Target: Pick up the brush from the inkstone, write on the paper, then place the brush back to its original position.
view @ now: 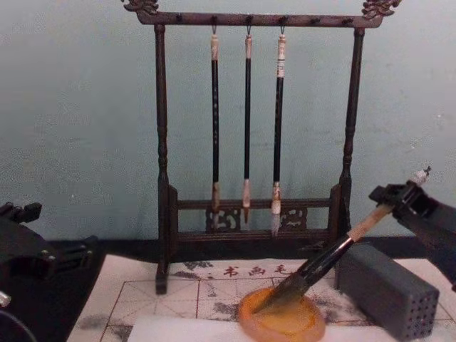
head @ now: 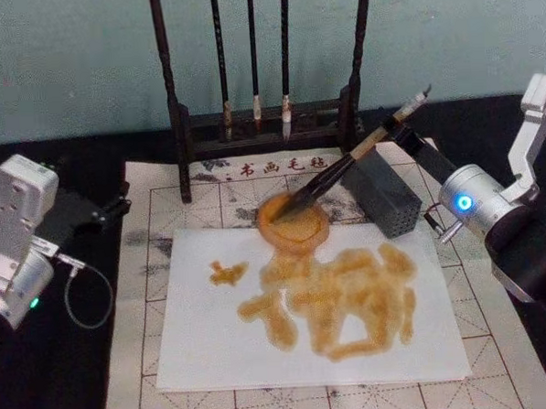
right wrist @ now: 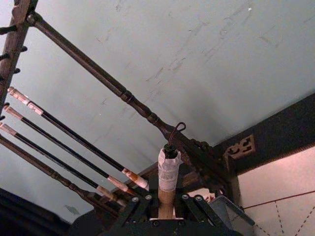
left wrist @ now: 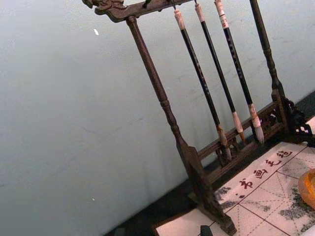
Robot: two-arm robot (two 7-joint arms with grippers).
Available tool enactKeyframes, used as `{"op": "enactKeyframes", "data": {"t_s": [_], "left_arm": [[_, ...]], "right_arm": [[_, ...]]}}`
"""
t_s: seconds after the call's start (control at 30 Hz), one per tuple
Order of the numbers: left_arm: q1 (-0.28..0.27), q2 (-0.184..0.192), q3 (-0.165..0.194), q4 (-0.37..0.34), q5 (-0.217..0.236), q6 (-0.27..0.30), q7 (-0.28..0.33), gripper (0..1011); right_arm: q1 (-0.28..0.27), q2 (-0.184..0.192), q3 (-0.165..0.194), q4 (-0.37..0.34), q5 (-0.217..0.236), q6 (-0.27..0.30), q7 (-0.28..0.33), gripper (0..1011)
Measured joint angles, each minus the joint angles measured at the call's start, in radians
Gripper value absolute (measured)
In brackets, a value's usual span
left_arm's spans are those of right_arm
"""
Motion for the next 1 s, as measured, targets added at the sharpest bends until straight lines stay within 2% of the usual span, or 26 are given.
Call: {"op": "enactKeyframes", "data": {"t_s": [0.6, 0.77, 0.9, 0.97, 1.0], "left_arm": [[0.000, 0.000, 0.000, 0.000, 0.000, 0.000, 0.000, 1001], [0.000, 0.000, 0.000, 0.000, 0.000, 0.000, 0.000, 1001], [0.000, 0.000, 0.000, 0.000, 0.000, 0.000, 0.000, 1001], [0.000, 0.000, 0.000, 0.000, 0.000, 0.000, 0.000, 1001], [0.000, 0.000, 0.000, 0.000, 0.000, 0.000, 0.000, 1001]], "right_arm": [[-0.001, 0.001, 0.000, 0.000, -0.001, -0.002, 0.001, 189], [-0.001, 0.001, 0.000, 0.000, -0.001, -0.002, 0.001, 314], [-0.001, 0.001, 0.000, 0.000, -0.001, -0.002, 0.001, 466], [-0.001, 0.001, 0.000, 0.000, -0.001, -0.002, 0.001, 504], [-0.001, 0.001, 0.000, 0.000, -0.001, -0.001, 0.001, 568]]}}
